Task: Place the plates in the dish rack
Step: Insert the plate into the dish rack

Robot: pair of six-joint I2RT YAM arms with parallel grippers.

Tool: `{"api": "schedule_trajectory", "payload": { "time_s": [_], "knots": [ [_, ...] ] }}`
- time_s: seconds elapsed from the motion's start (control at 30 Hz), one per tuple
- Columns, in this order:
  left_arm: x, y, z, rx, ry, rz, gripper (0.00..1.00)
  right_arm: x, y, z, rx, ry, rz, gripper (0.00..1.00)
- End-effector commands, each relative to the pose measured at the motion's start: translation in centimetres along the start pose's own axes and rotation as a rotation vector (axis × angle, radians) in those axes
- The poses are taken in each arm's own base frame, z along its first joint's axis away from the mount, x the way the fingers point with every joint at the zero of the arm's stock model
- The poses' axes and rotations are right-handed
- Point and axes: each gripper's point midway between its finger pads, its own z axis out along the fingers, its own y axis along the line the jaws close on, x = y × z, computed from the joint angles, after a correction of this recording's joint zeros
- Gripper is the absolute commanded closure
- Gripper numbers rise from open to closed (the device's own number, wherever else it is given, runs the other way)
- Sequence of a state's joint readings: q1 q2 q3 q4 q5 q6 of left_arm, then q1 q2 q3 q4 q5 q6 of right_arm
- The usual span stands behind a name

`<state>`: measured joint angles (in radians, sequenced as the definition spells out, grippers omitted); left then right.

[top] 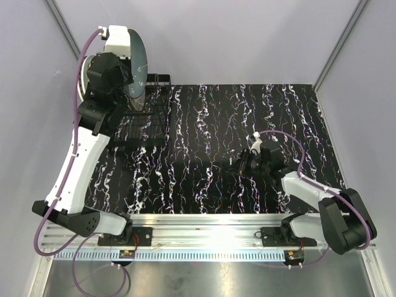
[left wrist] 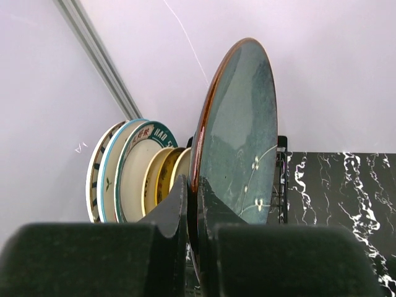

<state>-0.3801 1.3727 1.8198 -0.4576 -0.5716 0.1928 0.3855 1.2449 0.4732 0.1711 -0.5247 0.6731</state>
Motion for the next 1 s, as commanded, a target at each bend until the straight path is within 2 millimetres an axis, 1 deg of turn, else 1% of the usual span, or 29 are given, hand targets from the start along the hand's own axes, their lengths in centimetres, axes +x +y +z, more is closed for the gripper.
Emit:
{"api": "schedule_trajectory", "payload": {
  "time_s": [0.0,0.13,0.33,0.47,0.53,0.67,0.83,0.97],
  "knots": [
    [-7.8,2.9,-1.3,-0.106,-0.256,-0.136,1.0,-1.6,1.9,0.2,-0.053,-0.023,-0.066,0.78],
    [-7.0,1.4,-0.4,-0.112,-0.235,-0.088,1.0,-1.9,1.9,0.4,-0.051,-0.017,-0.082,0.78],
    [-6.0,0.0,0.6,-0.143,-0.208,0.0,1.0,-1.5,1.1,0.9,-0.038,0.001,-0.078,0.78],
    [-5.1,-0.5,0.9,-0.166,-0.19,0.051,1.0,-1.5,1.0,1.2,-0.041,0.009,-0.078,0.78],
    [-4.8,-0.5,1.0,-0.182,-0.186,0.067,1.0,-1.5,1.0,1.2,-0.044,0.011,-0.077,0.78],
    [-3.6,-0.7,1.4,-0.194,-0.168,0.104,1.0,-1.4,0.9,1.5,-0.045,0.019,-0.071,0.78],
    [-2.6,-1.3,1.8,-0.184,-0.151,0.108,1.0,-1.4,0.7,1.7,-0.047,0.023,-0.062,0.78],
    [-1.2,-2.0,2.1,-0.169,-0.129,0.103,1.0,-1.4,0.7,1.7,-0.049,0.021,-0.063,0.77]
  ]
}}
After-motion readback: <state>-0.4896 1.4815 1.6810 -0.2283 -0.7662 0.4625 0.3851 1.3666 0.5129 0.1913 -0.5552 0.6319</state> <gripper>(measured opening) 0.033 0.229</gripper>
